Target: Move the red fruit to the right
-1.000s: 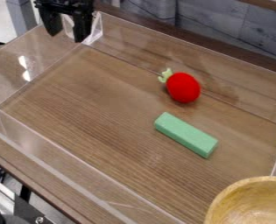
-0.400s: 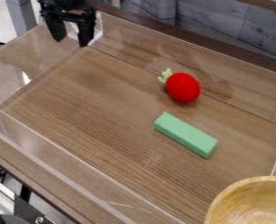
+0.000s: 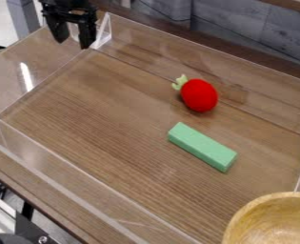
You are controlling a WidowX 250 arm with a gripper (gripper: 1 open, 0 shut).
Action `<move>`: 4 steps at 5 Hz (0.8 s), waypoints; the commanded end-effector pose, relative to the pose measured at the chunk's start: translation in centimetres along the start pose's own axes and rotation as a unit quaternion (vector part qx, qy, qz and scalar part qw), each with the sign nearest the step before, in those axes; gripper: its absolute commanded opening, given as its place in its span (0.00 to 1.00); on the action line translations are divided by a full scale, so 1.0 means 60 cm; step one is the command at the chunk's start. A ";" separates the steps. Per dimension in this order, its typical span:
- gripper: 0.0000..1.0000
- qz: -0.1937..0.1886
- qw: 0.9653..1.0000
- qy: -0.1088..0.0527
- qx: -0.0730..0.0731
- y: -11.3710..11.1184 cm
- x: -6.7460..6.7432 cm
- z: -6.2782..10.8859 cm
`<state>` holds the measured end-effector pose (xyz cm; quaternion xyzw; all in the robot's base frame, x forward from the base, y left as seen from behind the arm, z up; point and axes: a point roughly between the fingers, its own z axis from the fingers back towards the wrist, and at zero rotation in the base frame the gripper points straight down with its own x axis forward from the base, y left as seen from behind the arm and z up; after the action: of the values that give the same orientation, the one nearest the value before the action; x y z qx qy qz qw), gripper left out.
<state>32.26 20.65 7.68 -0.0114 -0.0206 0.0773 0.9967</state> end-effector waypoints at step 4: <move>1.00 0.038 0.998 -0.053 0.011 0.007 -0.001 0.084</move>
<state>31.27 20.76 8.95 -0.0229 -0.0258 0.1191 0.9923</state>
